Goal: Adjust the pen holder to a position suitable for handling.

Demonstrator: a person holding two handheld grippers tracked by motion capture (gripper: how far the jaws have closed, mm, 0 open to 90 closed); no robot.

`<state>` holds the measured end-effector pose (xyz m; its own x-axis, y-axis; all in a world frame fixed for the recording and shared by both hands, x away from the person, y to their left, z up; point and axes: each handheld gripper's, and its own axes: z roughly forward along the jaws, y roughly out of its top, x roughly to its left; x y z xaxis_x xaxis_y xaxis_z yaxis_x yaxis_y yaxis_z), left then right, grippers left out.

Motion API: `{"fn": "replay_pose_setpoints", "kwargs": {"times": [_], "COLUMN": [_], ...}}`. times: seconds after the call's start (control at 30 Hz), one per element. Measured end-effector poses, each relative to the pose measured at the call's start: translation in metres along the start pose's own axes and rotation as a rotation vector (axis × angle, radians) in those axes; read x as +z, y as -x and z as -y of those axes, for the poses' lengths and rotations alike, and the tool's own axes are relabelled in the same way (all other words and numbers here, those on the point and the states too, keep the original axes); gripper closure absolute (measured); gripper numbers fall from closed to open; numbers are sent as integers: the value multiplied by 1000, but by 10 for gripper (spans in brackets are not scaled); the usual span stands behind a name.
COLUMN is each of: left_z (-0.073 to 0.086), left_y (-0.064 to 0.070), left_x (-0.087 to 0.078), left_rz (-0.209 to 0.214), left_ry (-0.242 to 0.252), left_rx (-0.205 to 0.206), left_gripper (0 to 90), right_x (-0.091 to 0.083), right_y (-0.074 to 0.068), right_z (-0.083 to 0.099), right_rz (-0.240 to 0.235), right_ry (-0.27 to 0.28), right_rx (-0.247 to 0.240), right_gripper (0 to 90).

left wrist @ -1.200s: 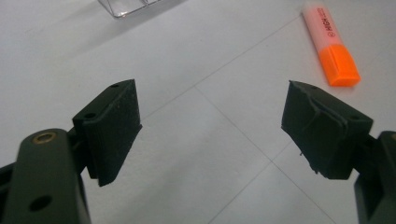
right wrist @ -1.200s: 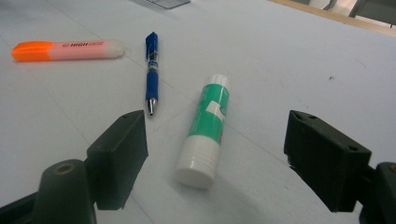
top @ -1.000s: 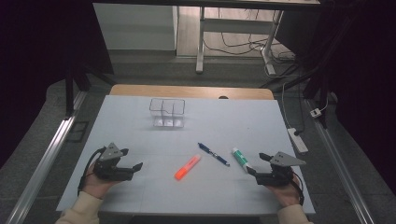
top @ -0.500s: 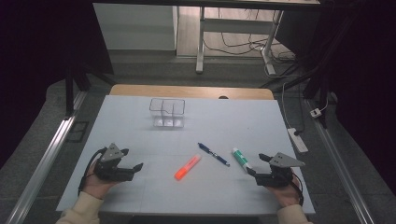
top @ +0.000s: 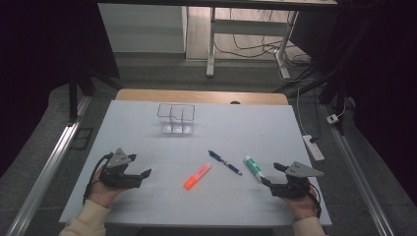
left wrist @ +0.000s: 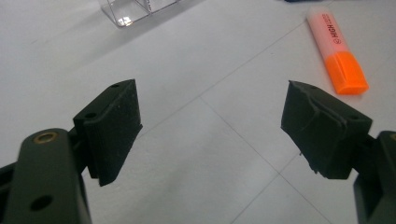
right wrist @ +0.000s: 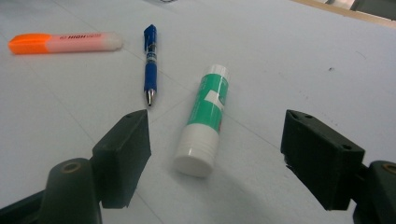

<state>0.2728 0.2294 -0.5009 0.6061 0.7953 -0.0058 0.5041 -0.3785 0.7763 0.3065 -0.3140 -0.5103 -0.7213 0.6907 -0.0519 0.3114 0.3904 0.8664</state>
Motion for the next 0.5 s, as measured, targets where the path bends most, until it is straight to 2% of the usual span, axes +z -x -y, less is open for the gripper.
{"fn": "replay_pose_setpoints", "kwargs": {"times": [0.37,0.5], "left_z": [-8,-12], "left_y": [-5,-7], "left_x": [5,8], "left_rz": [-6,-21], "left_ry": [-2,1], "left_rx": [-4,-5], "left_gripper": [202,204], "right_x": [2,3], "right_y": [0,0], "right_z": [-1,-1], "right_rz": [-4,-1], "right_ry": [0,-9], "right_rx": [-3,-7], "right_gripper": [237,239]}}
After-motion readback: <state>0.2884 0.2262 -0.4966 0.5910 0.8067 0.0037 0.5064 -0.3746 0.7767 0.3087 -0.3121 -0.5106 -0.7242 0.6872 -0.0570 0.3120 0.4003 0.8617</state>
